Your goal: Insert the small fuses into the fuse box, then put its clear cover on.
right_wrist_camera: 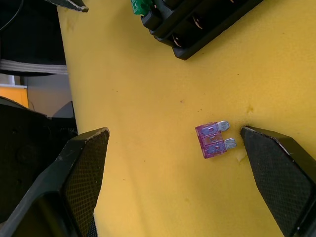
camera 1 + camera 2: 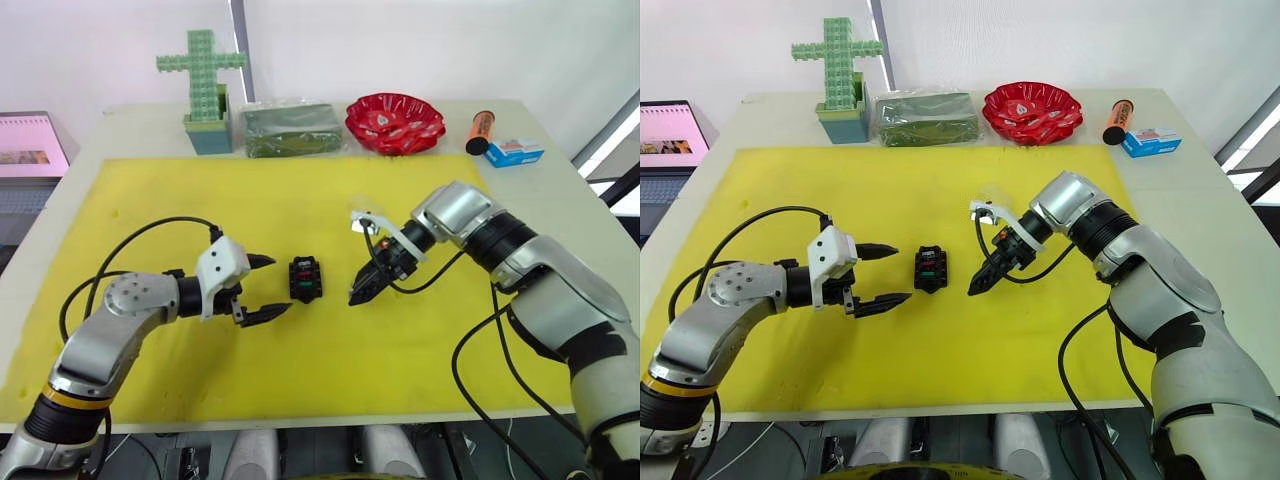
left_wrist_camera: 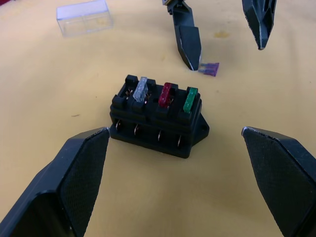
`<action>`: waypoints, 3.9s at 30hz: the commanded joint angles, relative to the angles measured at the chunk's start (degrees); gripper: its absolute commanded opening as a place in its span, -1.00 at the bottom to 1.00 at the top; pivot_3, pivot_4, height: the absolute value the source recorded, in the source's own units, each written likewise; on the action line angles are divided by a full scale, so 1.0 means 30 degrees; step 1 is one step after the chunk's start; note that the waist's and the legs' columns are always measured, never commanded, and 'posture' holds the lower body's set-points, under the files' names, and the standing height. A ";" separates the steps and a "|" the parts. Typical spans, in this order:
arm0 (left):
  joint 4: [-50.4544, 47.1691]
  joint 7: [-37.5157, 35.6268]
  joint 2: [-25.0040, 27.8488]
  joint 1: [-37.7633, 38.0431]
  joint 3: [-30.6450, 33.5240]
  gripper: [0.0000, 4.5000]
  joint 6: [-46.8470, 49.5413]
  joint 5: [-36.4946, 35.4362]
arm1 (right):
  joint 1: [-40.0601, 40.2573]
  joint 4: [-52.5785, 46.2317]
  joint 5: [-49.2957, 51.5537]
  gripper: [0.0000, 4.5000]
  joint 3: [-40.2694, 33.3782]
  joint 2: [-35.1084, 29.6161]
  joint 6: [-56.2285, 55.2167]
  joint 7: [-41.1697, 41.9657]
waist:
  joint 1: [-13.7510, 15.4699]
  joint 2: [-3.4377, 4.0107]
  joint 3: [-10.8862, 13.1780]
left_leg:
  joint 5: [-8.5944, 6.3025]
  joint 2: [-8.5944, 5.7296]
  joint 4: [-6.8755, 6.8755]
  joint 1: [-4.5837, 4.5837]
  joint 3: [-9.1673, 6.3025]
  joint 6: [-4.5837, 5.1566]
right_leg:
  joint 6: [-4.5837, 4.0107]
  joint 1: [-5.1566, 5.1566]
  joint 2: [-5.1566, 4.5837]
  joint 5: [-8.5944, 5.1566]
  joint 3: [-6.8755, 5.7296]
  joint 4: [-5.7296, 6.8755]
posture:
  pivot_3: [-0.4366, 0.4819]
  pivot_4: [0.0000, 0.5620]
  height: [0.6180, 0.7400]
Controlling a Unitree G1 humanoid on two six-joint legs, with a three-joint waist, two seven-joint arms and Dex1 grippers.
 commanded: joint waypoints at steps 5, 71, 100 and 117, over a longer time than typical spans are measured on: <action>-0.0880 0.0233 0.0208 0.0098 0.0586 1.00 -0.0088 -0.0094 | -0.0339 0.1013 0.0158 0.61 0.0330 0.0718 0.0174 0.0287 | 0.0000 -0.0001 -0.0001 | 0.0000 -0.0001 0.0001 0.0000 0.0002 0.0000 | 0.0000 0.0002 0.0000 0.0000 -0.0001 0.0000 | -0.05 -0.47 1.00; -0.1339 0.0518 -0.0003 0.0532 0.0334 1.00 -0.0202 -0.0112 | 0.8586 -1.0221 0.4459 -0.99 -1.9049 0.1824 1.1794 -1.4100 | 0.0021 -0.0010 -0.0008 | 0.0000 -0.0017 0.0001 0.0008 -0.0033 -0.0002 | 0.0006 0.0025 -0.0063 0.0005 -0.0008 0.0003 | -0.05 -0.47 1.00; -0.0764 -0.0015 0.0328 -0.0081 0.0585 1.00 -0.0065 -0.0172 | 1.8271 -1.9774 2.3948 -0.69 -2.4601 0.8313 0.8441 -4.2970 | -0.0078 -0.0008 -0.0015 | 0.0000 -0.0008 -0.0022 0.0017 -0.0038 0.0000 | -0.0003 0.0037 -0.0022 -0.0004 0.0005 -0.0016 | -0.05 -0.47 1.00; 0.0019 -0.0105 0.0166 -0.0898 0.0354 1.00 -0.0405 0.0049 | 0.7002 -1.4529 1.8952 0.99 -1.3447 -0.5948 0.9256 -2.1840 | 0.0051 0.0001 0.0002 | -0.0006 0.0023 -0.0021 0.0006 -0.0030 0.0015 | -0.0054 0.0020 0.0036 -0.0036 0.0014 -0.0038 | -0.05 -0.47 1.00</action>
